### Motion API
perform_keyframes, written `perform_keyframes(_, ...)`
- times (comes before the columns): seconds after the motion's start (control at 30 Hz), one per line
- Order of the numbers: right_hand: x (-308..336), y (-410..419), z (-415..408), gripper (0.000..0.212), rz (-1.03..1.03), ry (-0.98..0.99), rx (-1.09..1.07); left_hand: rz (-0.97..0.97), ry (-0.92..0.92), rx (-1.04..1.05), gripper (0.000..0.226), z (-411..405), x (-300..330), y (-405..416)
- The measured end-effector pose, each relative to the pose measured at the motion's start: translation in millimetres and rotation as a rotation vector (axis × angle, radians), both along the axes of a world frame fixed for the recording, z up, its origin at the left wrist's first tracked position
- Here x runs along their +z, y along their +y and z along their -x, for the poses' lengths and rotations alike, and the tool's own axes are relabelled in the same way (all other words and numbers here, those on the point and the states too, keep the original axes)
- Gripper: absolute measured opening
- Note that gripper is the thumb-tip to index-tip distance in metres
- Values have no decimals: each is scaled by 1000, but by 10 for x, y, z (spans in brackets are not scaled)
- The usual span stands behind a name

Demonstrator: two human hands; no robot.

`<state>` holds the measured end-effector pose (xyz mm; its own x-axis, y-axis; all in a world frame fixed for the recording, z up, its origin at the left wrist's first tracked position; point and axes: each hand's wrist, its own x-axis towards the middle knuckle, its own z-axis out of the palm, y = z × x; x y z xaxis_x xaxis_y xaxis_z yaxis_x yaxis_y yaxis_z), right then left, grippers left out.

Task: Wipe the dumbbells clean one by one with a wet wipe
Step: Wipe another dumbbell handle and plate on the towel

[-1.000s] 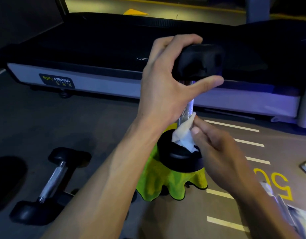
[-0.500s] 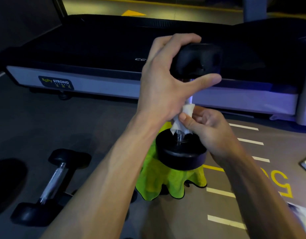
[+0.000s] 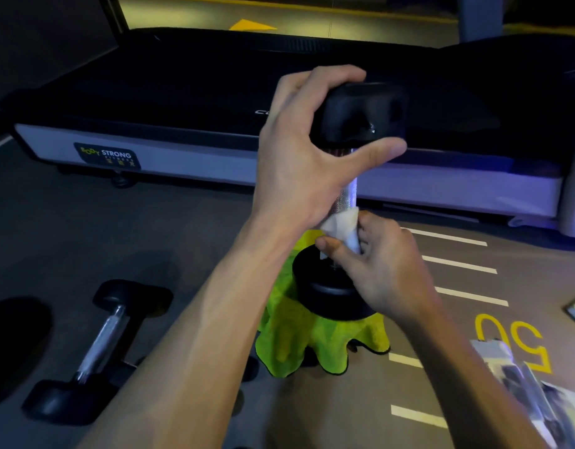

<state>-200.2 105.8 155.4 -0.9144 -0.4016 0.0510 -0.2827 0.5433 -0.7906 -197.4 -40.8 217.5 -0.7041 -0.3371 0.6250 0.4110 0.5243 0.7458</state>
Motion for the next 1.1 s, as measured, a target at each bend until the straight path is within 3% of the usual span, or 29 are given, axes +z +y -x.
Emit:
perform_keyframes(0.1, -62, 168, 109, 18, 166, -271, 170, -8, -3, -25, 69, 11, 4, -8)
perform_keyframes(0.2, -19, 209, 163, 14, 181, -408, 199, -2, 2, -33, 69, 2, -2, -2)
perform_keyframes(0.27, 18, 139, 147, 18, 85, -330, 130, 3, 2, -31, 69, -5, -1, 7)
perform_keyframes(0.37, -22, 28, 63, 30, -108, -8, -58, 12, -2, -32, 69, -2, 7, 6)
perform_keyframes(0.43, -23, 30, 27, 34, -32, 25, -101, 16, -3, -34, 69, -2, 5, 9)
perform_keyframes(0.53, -26, 130, 10, 66, 150, -83, -85, 20, 1, -44, 69, -12, -4, 13)
perform_keyframes(0.67, 37, 290, -106, 27, 166, -160, 143, 30, 6, -63, 69, -5, -9, -6)
perform_keyframes(0.77, 148, 376, -50, 28, 276, -389, 280, 26, 3, -81, 69, 9, -14, -44)
perform_keyframes(0.93, -13, 295, 200, 31, 279, -376, 331, 29, -5, -136, 67, 0, -22, -158)
perform_keyframes(1.1, -77, 203, 360, 36, 348, -502, 479, 6, -10, -191, 64, -38, -61, -309)
